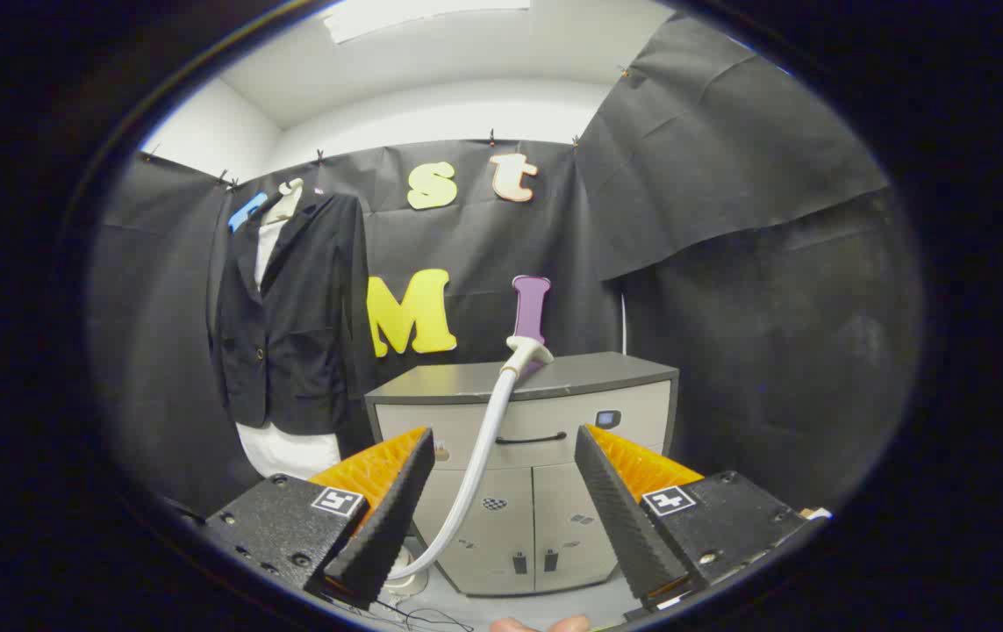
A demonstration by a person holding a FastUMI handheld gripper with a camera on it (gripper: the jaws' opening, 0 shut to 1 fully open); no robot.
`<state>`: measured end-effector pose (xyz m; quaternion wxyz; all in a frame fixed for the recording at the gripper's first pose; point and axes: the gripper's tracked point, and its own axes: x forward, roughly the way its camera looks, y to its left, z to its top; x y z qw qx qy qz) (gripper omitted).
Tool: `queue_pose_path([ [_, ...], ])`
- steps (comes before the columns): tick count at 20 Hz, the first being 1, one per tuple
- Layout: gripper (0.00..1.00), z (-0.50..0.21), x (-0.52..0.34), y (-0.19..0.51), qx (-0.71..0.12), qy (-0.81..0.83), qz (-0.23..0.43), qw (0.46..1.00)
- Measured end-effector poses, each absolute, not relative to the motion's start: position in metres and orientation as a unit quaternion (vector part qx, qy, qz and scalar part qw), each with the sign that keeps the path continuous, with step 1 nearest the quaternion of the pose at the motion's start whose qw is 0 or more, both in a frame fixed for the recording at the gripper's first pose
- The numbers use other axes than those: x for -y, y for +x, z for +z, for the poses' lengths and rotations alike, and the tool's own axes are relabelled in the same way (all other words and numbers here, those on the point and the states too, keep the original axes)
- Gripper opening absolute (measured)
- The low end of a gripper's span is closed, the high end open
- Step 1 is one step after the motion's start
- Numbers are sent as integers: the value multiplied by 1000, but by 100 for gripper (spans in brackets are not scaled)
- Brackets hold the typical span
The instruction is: Iron the clothes twice with a garment steamer, once on the left side and once on the right side.
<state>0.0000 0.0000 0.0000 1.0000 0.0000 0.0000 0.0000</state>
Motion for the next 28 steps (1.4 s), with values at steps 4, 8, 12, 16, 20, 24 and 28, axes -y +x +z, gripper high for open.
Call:
queue_pose_path([
  [4,100,0,5,2,-5,9,-5,1000],
  [8,100,-4,7,7,-17,7,-13,1000],
  [12,100,-2,1,10,-18,18,-18,1000],
  [16,100,-1,-12,15,-25,12,-21,999],
  [20,100,5,-27,18,-18,3,-31,999],
  [24,100,-3,-44,25,-31,3,-50,998],
  [28,100,-13,-62,21,-35,-9,-76,996],
])
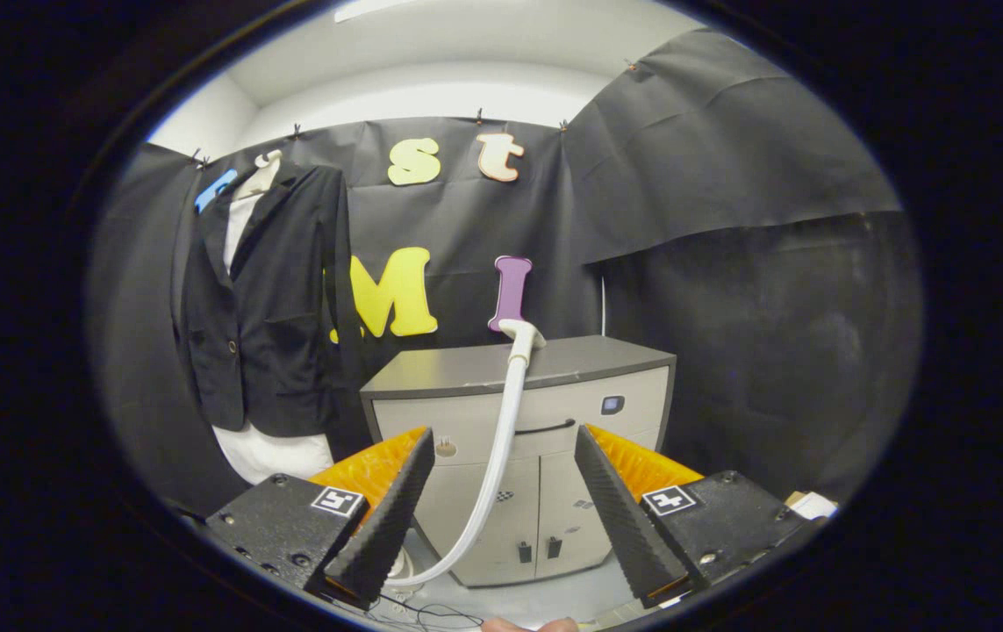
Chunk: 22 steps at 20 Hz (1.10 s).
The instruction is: Iron the clothes twice with a garment steamer, once on the left side and once on the right side.
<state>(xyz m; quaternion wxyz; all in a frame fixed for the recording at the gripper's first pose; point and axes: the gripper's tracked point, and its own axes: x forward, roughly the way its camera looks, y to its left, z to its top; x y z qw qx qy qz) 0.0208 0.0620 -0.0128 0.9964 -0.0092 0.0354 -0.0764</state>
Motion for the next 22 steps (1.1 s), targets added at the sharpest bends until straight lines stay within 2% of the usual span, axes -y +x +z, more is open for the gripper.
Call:
queue_pose_path([
  [7,100,-7,-69,-3,-30,-34,-113,993],
  [12,100,3,-61,18,-42,-34,-100,994],
  [16,100,9,-47,71,-54,-44,-85,994],
  [22,100,20,-19,185,-92,-20,-55,994],
])
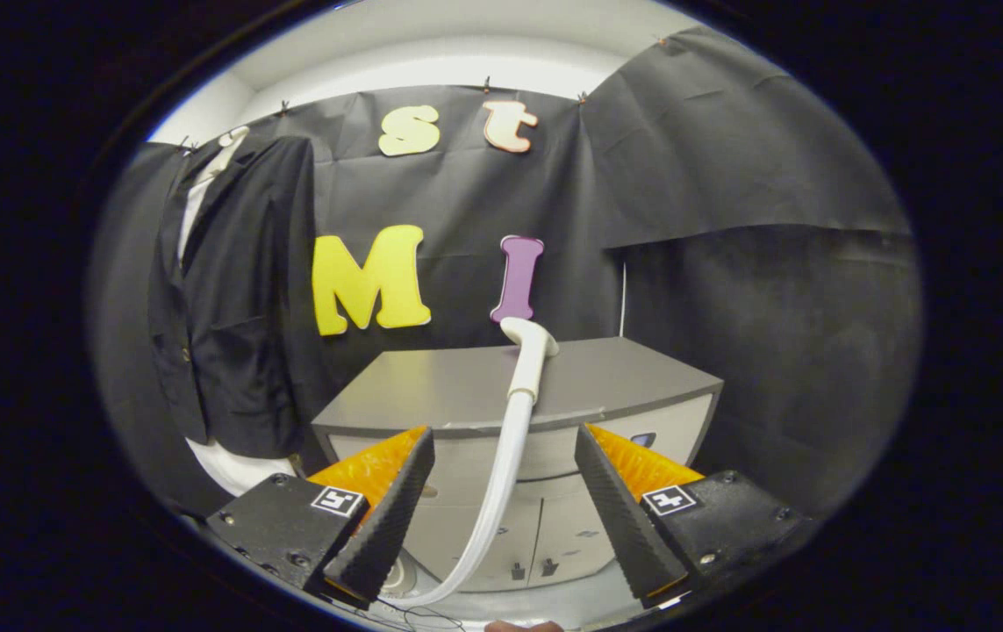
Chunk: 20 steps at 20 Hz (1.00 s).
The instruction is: Iron the clothes twice with a garment steamer, once on the left side and once on the right side.
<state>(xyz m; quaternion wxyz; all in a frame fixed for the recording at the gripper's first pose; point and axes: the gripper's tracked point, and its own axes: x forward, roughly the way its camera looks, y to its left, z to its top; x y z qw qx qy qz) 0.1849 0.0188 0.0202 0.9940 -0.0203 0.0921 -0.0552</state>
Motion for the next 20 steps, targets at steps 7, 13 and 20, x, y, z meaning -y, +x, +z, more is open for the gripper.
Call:
queue_pose_path([
  [7,100,30,18,294,-149,20,-51,987],
  [13,100,21,16,362,-209,21,-28,977],
  [20,92,11,26,412,-292,37,-24,955],
])
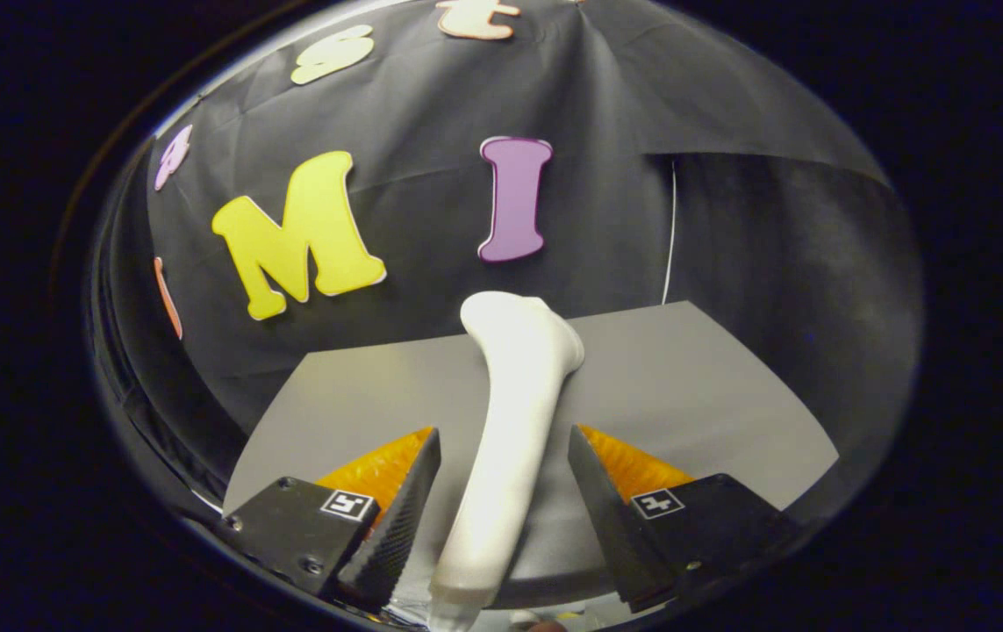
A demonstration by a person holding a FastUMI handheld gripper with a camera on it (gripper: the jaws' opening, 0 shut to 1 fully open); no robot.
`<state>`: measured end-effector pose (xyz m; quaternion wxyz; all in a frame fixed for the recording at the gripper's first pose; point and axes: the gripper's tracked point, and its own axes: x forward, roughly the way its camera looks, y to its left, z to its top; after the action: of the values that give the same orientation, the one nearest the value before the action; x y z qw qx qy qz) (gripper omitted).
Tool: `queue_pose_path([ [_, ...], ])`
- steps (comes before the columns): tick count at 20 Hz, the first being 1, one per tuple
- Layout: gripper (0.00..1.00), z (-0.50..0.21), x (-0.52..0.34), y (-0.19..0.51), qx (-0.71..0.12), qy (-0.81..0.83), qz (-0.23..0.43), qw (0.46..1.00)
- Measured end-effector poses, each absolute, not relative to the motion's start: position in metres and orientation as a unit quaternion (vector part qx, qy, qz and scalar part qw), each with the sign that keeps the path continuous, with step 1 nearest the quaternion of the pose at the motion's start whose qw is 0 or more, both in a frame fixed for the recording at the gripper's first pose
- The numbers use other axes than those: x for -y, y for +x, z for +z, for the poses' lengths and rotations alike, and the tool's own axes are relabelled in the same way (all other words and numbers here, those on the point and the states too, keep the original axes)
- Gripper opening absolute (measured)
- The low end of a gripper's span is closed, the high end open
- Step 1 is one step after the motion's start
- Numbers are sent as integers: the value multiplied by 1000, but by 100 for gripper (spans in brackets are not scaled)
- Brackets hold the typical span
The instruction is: Iron the clothes twice with a garment steamer, once on the left side and once on the right side.
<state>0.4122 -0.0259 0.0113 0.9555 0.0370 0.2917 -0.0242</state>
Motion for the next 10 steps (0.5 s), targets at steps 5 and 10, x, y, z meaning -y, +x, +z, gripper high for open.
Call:
queue_pose_path([
  [5,79,-9,26,425,-347,38,-35,937],
  [10,53,-9,30,428,-352,47,-64,932],
])
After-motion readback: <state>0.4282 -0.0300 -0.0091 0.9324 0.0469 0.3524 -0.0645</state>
